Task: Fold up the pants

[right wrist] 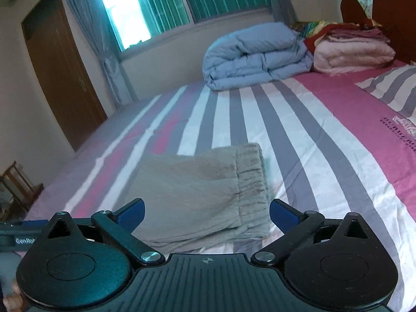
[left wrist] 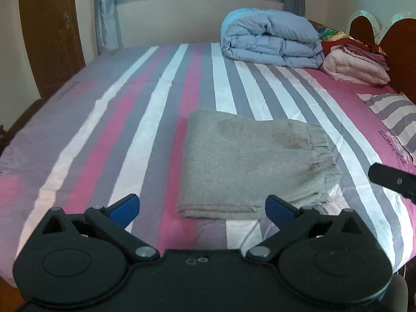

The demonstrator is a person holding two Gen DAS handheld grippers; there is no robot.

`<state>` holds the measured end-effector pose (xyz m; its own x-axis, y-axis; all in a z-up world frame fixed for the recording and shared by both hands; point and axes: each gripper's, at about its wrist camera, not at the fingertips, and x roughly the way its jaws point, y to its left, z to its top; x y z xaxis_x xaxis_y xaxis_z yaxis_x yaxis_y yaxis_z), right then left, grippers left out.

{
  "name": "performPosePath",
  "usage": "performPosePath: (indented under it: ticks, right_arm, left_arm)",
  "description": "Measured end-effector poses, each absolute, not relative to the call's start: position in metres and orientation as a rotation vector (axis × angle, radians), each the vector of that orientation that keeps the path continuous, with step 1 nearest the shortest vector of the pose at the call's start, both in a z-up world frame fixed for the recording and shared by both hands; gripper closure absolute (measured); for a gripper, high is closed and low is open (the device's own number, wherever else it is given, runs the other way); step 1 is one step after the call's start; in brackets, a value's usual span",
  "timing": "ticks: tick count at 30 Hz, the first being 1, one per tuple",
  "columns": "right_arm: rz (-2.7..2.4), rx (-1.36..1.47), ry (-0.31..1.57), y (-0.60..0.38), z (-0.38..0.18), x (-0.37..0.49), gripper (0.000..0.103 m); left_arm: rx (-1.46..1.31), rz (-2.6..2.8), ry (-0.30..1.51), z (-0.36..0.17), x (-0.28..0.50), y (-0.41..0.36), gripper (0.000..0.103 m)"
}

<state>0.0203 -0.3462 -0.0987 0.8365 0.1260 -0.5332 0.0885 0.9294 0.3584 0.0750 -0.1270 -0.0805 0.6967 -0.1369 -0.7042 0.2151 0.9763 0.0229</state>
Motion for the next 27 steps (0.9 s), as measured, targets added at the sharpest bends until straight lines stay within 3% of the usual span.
performPosePath:
  ticks: [13, 19, 27]
  right_arm:
    - [0.054, 0.292, 0.439, -0.311, -0.03, -0.066, 0.0]
    - [0.036, 0.22, 0.402, -0.297, -0.012, -0.091, 0.0]
    - [-0.019, 0.191, 0.412, -0.29, -0.011, -0.094, 0.0]
  left_arm:
    - [0.134, -0.22, 0.63, -0.021, -0.013, -0.121, 0.006]
    - [0.0, -0.298, 0.616, -0.01, -0.023, -0.104, 0.006]
    - [0.107, -0.211, 0.554, -0.01, -0.025, -0.113, 0.006]
